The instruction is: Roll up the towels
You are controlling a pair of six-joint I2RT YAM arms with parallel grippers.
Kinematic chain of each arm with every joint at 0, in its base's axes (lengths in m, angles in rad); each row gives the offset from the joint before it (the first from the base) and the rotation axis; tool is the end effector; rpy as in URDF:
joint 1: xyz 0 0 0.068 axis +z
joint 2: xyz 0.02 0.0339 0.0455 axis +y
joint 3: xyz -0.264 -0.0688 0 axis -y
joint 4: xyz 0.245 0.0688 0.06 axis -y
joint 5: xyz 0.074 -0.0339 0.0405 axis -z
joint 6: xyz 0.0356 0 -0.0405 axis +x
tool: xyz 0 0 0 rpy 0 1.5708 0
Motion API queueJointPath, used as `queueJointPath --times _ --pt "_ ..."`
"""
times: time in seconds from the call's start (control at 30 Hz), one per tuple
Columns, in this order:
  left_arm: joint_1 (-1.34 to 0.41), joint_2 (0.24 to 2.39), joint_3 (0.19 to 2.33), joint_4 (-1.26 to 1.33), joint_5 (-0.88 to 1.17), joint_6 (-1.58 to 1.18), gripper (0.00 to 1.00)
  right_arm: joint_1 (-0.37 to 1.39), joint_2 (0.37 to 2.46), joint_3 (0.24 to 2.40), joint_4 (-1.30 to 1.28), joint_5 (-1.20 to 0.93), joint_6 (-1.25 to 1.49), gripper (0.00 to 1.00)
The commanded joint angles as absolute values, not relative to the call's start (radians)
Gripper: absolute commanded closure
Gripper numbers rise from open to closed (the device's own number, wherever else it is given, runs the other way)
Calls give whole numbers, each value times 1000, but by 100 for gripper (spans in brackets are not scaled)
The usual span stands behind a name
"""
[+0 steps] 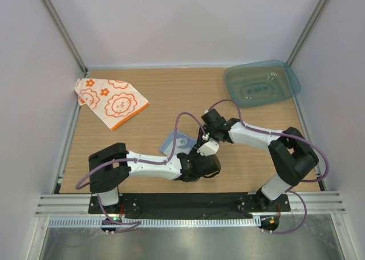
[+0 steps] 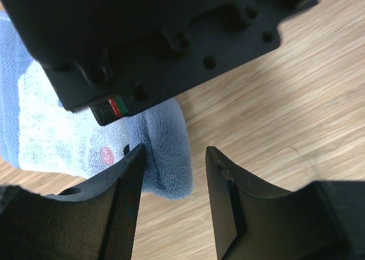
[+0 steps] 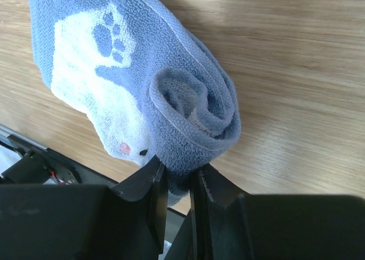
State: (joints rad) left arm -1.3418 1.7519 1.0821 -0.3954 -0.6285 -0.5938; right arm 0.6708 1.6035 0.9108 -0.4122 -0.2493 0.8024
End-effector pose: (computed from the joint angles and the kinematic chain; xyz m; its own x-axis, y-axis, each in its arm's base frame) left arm 0.0991 -0.3329 0.1782 -0.5692 0.4483 -0.6892 0.4882 0.8588 0.1553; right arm 0.2328 0.1960 0.1701 -0.9819 0.1103 -0.1537 0.0242 0.8790 0.4762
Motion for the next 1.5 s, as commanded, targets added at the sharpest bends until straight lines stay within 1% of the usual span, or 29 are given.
queueJointPath --times 0.0,0.13,0.23,0.33,0.37,0.43,0.47,0.53,0.57,0.63,0.67,0.7,0.73,0.77,0.87,0.93,1.1,1.23,1.33,1.43,1.47 --pt "-1350 1753 1055 -359 -690 -610 52 661 1583 945 -396 -319 822 75" --pt "-1351 1746 1035 -364 -710 -621 52 640 1580 942 -393 -340 824 75" --pt "-1354 1749 1028 -370 -727 -629 55 627 1578 940 -387 -360 830 75" --pt "-1356 1755 1020 -373 -739 -640 60 618 1577 937 -383 -371 830 75" --pt "-1356 1753 1017 -373 -741 -641 66 615 1578 937 -385 -373 830 75" --pt "-1356 1750 1012 -374 -745 -644 73 617 1577 936 -385 -376 828 75" --pt "-1356 1749 1012 -374 -746 -643 80 617 1577 934 -387 -379 828 75" --pt "-1356 1744 1014 -368 -744 -637 85 615 1574 930 -387 -380 828 74" --pt "-1356 1740 1015 -367 -735 -629 90 615 1574 925 -385 -379 830 74" --pt "-1355 1738 1015 -356 -720 -620 92 612 1574 922 -383 -376 828 74" --pt "-1353 1732 1017 -354 -698 -620 93 611 1575 919 -383 -374 827 71" --pt "-1351 1730 1014 -350 -683 -618 93 606 1574 917 -383 -374 825 68" --pt "-1350 1727 1015 -344 -663 -620 94 591 1571 916 -385 -373 822 64" --pt "-1345 1724 1012 -339 -651 -621 95 580 1568 914 -388 -373 812 55" --pt "-1336 1707 996 -322 -611 -637 96 514 1554 923 -397 -382 787 44" --pt "-1330 1695 985 -313 -588 -644 96 479 1548 937 -408 -387 756 40" --pt "-1301 1642 947 -285 -531 -650 96 364 1578 1015 -477 -373 674 36" --pt "-1241 1591 902 -236 -453 -663 97 292 1577 1046 -515 -350 638 36" --pt "-1181 1557 873 -203 -361 -678 97 275 1525 1039 -519 -351 630 33" --pt "-1112 1548 853 -164 -211 -707 98 275 1467 1005 -489 -399 635 32" --pt "-1061 1543 832 -144 -136 -728 98 273 1450 974 -456 -417 646 32"
